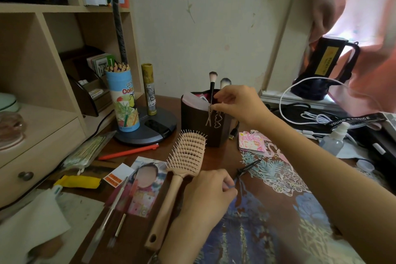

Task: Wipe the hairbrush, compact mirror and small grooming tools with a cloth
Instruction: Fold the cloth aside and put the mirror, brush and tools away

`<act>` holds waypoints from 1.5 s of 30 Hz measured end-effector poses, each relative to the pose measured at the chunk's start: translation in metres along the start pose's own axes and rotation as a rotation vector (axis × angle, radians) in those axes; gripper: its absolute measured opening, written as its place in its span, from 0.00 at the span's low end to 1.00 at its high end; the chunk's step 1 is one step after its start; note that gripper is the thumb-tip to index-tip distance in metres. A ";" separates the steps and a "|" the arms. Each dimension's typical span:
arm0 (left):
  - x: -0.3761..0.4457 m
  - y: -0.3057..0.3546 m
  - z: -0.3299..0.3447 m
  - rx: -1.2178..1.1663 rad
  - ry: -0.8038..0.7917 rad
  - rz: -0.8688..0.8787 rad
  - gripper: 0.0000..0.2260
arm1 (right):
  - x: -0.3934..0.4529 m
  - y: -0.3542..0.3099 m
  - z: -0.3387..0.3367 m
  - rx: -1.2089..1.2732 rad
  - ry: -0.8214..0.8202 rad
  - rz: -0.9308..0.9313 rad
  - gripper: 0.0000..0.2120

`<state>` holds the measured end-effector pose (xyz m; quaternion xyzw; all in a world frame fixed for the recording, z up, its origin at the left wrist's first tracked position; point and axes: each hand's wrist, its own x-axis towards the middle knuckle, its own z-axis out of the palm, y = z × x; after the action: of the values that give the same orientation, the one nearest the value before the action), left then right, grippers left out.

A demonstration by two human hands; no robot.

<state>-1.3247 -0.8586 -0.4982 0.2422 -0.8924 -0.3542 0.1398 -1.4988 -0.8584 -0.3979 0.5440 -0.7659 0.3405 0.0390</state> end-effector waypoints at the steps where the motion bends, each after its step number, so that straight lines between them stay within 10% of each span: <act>1: 0.000 0.000 0.000 -0.001 0.000 0.002 0.05 | -0.003 0.001 -0.005 -0.003 0.015 -0.009 0.13; 20: 0.001 0.003 -0.001 0.072 0.006 -0.007 0.02 | -0.105 0.060 0.003 0.005 -0.490 0.056 0.14; 33: 0.000 0.005 -0.003 0.022 0.004 -0.047 0.03 | -0.125 0.062 0.003 0.039 -0.342 0.079 0.06; 45: -0.002 0.015 0.004 -0.129 0.007 -0.040 0.07 | -0.139 0.053 -0.003 0.637 -0.128 0.351 0.10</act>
<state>-1.3298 -0.8458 -0.4900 0.2518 -0.8621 -0.4128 0.1514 -1.4889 -0.7355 -0.4809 0.4096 -0.7039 0.5286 -0.2393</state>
